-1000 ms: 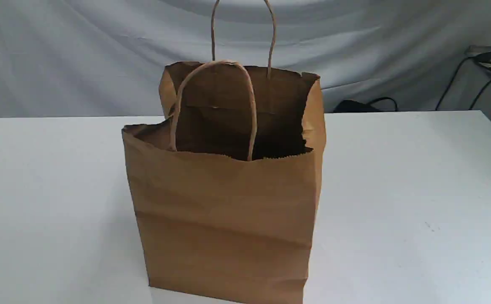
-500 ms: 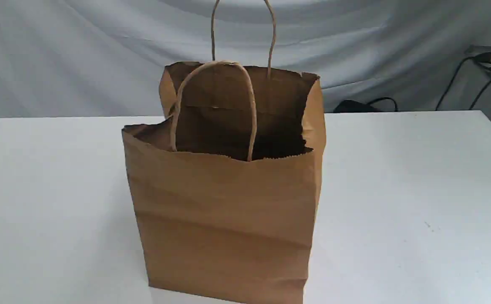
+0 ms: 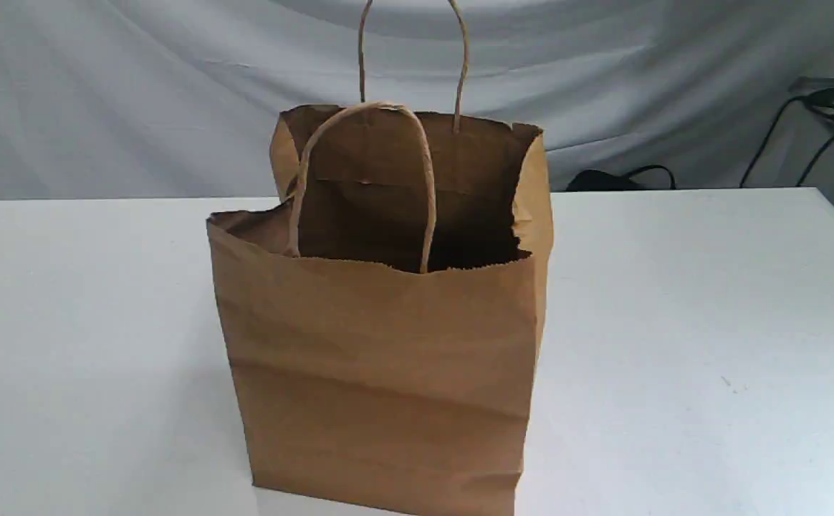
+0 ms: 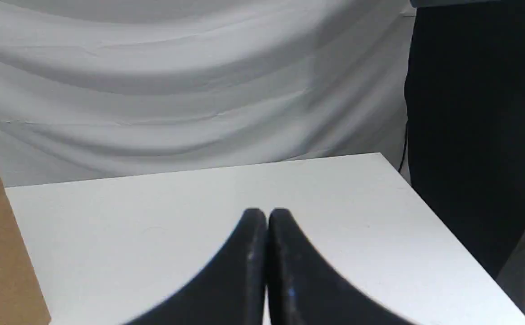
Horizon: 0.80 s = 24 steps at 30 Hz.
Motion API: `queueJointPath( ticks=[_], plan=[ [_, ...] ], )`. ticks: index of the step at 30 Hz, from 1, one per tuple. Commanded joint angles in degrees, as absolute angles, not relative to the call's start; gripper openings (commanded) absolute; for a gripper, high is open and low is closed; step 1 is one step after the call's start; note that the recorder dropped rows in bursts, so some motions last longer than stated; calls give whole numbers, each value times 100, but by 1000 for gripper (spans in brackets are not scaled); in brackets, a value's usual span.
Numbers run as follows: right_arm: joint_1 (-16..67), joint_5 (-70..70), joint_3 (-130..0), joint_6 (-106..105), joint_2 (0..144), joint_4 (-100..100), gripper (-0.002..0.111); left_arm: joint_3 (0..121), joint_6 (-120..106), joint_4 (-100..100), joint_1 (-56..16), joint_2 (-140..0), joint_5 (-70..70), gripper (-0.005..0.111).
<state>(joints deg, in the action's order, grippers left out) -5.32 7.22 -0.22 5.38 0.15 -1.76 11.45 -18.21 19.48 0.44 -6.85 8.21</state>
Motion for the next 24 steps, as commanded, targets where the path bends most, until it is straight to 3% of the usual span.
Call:
queueJointPath(
  ticks=[1,9,24],
  plan=[
    [-565,727,0,497,0,-136,0,867,-2002,2001,69,-664,695,0],
    [-565,727,0,497,0,-136,0,16,-2167,1859,69,-98,279,0],
    [-565,704,0,497,0,-137,0,0,-2147,1585,571,0,1185,0]
  ],
)
